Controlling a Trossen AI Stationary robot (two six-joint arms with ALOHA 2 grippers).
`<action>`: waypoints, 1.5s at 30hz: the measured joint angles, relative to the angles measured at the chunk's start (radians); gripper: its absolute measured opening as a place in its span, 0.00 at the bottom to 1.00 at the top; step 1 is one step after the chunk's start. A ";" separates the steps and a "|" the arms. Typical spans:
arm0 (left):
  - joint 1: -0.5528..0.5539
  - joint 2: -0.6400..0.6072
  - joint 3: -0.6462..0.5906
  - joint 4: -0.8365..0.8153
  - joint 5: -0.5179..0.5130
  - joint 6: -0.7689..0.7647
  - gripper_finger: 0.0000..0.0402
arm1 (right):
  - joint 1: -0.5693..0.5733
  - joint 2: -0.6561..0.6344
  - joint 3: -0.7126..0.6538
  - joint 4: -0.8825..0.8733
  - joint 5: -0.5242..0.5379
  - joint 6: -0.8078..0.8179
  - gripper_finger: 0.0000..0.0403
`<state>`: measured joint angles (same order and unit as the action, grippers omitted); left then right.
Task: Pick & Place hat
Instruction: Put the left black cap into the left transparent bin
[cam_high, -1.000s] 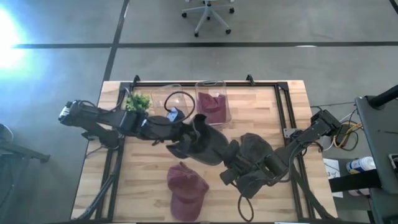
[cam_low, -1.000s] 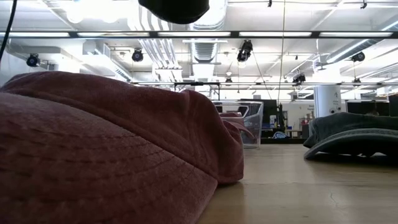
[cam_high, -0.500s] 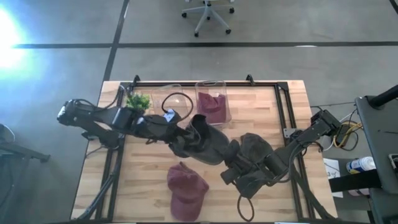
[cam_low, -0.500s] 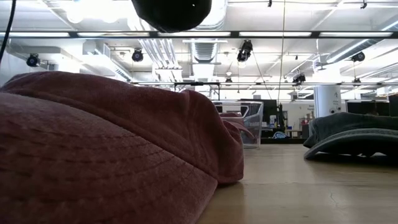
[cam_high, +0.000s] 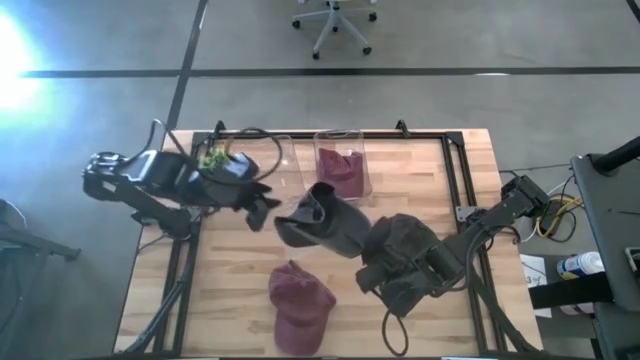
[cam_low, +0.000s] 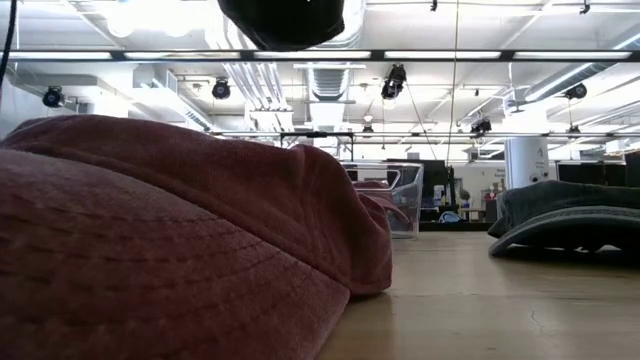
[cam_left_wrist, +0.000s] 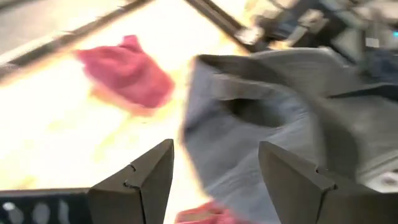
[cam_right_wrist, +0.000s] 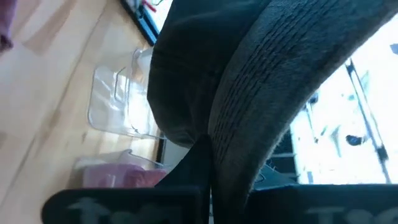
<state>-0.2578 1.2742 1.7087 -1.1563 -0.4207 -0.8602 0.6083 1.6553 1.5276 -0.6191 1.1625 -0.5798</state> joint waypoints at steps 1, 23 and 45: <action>-0.002 -0.011 0.005 -0.040 -0.030 -0.013 0.57 | 0.000 -0.002 0.000 0.000 0.012 0.030 0.03; -0.228 -0.064 -0.143 -0.416 -0.407 -0.236 0.57 | -0.338 0.000 -0.074 0.403 -0.289 1.280 0.03; -0.433 -0.435 -0.565 -0.394 -0.456 -0.329 0.57 | -0.576 0.582 0.338 0.535 -0.311 1.487 0.03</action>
<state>-0.6907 0.8393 1.1439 -1.5498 -0.8771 -1.1888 0.0320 2.2371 1.8658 -0.0838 0.8520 0.9071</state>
